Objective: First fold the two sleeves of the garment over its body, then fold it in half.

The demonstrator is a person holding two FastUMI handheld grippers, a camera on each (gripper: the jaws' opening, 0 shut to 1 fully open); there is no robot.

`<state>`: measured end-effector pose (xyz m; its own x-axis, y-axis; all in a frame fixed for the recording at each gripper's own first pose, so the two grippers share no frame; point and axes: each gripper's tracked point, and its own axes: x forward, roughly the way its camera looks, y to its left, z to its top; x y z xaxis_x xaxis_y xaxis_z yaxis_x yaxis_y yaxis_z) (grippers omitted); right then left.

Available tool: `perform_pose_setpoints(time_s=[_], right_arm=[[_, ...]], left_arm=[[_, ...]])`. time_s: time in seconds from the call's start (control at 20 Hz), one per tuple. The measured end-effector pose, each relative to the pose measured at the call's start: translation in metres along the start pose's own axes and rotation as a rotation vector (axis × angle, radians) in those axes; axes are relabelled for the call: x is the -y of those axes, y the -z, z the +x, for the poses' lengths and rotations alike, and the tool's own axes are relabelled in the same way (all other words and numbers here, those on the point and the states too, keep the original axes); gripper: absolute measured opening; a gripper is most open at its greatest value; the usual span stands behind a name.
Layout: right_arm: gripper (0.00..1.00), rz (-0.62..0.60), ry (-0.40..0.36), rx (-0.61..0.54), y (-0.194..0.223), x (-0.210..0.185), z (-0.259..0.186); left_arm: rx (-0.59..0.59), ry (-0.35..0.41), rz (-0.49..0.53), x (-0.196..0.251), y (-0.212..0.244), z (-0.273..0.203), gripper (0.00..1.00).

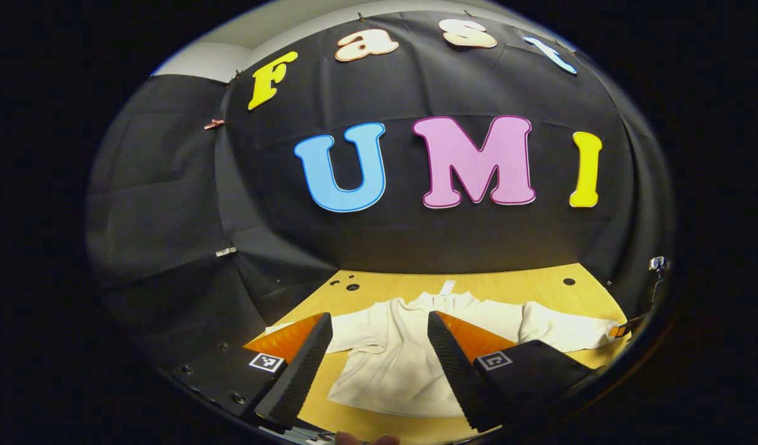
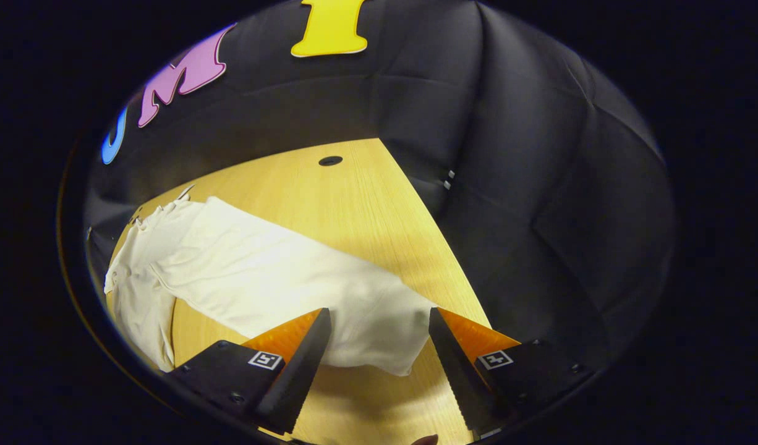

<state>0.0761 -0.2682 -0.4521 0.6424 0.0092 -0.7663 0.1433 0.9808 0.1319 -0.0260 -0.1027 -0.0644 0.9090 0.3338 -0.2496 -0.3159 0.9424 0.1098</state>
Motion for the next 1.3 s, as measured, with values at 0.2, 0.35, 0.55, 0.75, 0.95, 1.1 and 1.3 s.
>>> perform_pose_setpoints(time_s=[0.2, 0.35, 0.55, 0.75, 0.95, 1.1, 1.3], right_arm=[[0.98, 0.008, -0.014, -0.009, 0.003, 0.001, 0.008], [0.71, -0.002, -0.028, -0.006, 0.006, -0.004, 0.015], [0.09, 0.049, -0.047, 0.002, 0.0, -0.007, 0.011], [0.08, 0.073, -0.031, 0.077, -0.019, -0.005, -0.013], [0.08, 0.066, 0.02, 0.137, -0.031, -0.009, -0.048], [0.08, 0.051, 0.065, 0.172, -0.033, -0.021, -0.077], [0.08, 0.048, 0.118, 0.224, -0.037, -0.051, -0.125]], left_arm=[[0.018, -0.035, 0.033, -0.007, -0.008, -0.001, 0.97], [0.01, -0.04, 0.025, -0.01, -0.004, 0.0, 0.97], [0.016, -0.042, 0.02, -0.018, -0.006, 0.003, 0.97], [0.019, -0.014, 0.021, -0.027, -0.002, 0.012, 0.97], [0.025, 0.056, 0.005, -0.035, 0.001, 0.031, 0.97], [0.029, 0.112, -0.012, -0.049, 0.003, 0.048, 0.97], [0.034, 0.171, -0.031, -0.078, 0.009, 0.066, 0.98]])
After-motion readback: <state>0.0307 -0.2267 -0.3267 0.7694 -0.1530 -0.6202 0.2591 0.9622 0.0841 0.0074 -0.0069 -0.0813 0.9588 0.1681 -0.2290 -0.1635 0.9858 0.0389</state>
